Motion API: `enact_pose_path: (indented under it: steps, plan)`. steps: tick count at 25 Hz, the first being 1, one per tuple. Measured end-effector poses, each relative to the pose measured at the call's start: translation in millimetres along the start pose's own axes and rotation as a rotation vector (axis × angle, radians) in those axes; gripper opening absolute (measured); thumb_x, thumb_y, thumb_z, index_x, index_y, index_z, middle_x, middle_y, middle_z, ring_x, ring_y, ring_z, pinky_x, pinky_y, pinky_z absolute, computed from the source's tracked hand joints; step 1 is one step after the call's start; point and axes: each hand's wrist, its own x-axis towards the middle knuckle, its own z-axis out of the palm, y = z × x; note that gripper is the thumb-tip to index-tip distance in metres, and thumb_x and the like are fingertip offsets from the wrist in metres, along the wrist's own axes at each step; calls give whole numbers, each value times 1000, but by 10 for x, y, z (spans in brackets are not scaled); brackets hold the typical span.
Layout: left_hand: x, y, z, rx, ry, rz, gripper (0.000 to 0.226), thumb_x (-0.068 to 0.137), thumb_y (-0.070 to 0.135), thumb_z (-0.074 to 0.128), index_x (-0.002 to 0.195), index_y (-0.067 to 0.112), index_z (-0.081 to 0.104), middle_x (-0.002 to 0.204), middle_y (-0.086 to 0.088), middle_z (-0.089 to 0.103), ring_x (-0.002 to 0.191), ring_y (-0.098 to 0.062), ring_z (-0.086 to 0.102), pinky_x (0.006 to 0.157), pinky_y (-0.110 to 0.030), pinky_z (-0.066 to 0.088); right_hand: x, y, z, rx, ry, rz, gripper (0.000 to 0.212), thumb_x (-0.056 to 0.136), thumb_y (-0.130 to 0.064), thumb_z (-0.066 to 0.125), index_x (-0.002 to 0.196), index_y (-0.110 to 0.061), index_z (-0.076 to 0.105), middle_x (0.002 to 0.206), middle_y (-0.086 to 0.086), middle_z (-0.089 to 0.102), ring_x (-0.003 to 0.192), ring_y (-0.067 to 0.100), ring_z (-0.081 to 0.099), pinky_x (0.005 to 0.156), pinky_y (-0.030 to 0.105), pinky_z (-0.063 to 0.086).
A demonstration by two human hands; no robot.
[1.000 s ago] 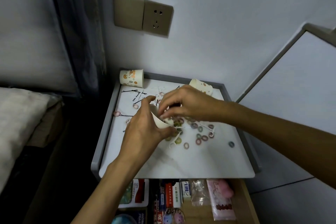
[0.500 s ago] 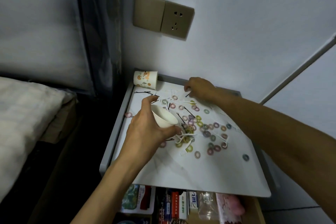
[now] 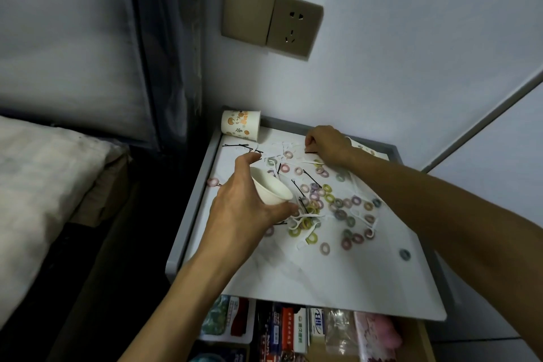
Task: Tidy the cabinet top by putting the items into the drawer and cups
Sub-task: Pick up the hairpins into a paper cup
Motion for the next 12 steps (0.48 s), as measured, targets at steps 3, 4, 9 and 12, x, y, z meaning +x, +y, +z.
enact_pose_path:
  steps: [3,4,9,12]
  plan:
    - [10,-17,5,27,4,7,92,61,40,88,137,36,35,110,8,53,92,-13,53,56,-6,42,-28,68,-10,-58,-28,-59,11,80,-15,74,77,-22,66,86,-1,66,84,22,63,79,39,54]
    - [10,-19,10,31,2,13,93,61,40,88,137,36,34,111,8,52,94,-13,52,56,-5,42,-38,80,-14,-75,-30,-67,14,80,-12,74,74,-22,65,84,-1,67,83,23,64,78,39,55]
    - [10,-5,27,53,-5,37,94,61,39,88,138,33,34,108,8,50,86,-9,49,56,-1,39,-41,-25,-23,-263,-47,-54,17,85,-3,54,90,-15,66,100,6,65,91,30,62,76,38,51]
    - [6,16,16,34,-3,29,93,62,36,89,138,32,35,109,7,51,76,-2,50,52,2,36,-112,-117,-46,-314,-10,-141,20,91,-2,43,104,-9,57,103,12,62,91,31,60,62,32,39]
